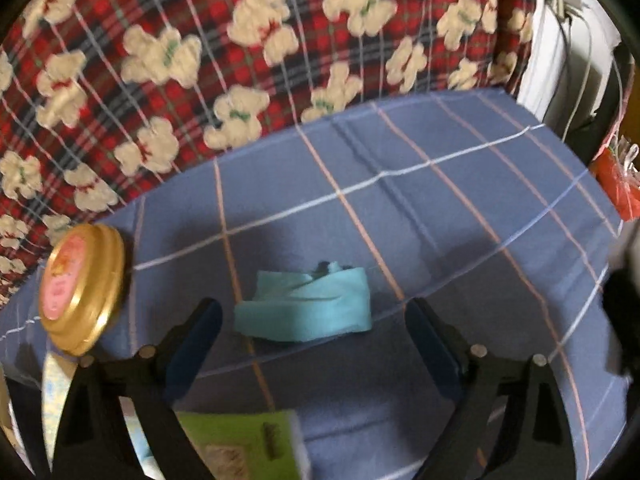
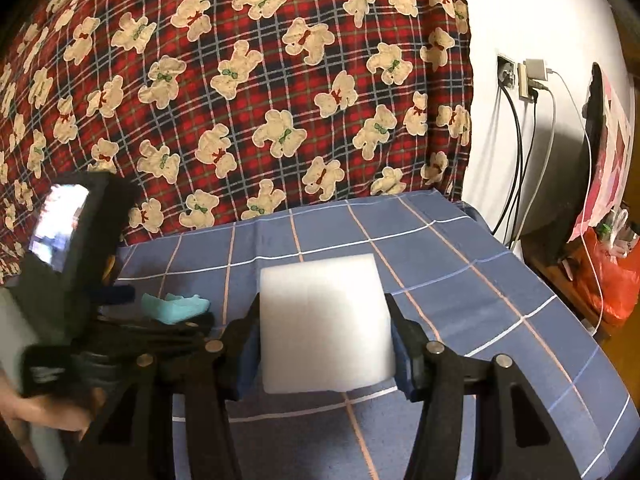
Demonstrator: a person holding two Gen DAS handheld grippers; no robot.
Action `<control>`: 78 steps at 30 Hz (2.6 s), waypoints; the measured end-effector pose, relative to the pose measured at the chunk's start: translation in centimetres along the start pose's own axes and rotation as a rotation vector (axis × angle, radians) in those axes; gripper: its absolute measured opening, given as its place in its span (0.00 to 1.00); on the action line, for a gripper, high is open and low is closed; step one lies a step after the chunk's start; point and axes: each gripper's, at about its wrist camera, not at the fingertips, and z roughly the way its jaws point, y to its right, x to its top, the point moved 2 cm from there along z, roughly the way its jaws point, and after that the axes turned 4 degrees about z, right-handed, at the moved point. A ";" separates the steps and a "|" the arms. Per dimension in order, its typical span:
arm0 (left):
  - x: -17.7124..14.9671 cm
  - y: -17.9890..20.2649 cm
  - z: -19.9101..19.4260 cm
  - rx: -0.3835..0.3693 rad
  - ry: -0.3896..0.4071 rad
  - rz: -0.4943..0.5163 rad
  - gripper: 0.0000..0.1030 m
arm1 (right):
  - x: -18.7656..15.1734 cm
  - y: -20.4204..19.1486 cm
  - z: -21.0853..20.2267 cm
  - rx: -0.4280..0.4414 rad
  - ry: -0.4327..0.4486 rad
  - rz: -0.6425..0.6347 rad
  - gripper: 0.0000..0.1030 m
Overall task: Organize soft objects
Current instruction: 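Grasp the teal cloth with the left tool while the right tool holds the sponge, then carry the teal cloth and white sponge block toward the tin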
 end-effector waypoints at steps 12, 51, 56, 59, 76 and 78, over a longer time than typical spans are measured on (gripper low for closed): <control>-0.4 0.6 0.1 -0.087 0.117 -0.026 0.31 | 0.0 -0.1 0.3 0.015 -0.016 0.012 0.55; -8.0 2.5 -11.4 -0.202 0.412 0.025 0.14 | -0.9 0.8 0.1 -0.044 0.031 0.059 0.55; -8.5 2.3 -12.1 -0.207 0.424 0.021 0.14 | -1.1 0.8 -0.4 -0.054 0.038 0.075 0.55; -8.8 2.2 -12.5 -0.202 0.432 0.026 0.14 | -1.3 0.5 -0.8 -0.062 0.045 0.070 0.55; -9.4 5.5 -13.3 -0.195 0.471 0.105 0.14 | -1.8 1.6 -2.0 -0.125 0.062 0.103 0.55; -9.6 5.3 -13.3 -0.211 0.469 0.102 0.14 | -2.0 1.9 -2.0 -0.128 0.052 0.115 0.55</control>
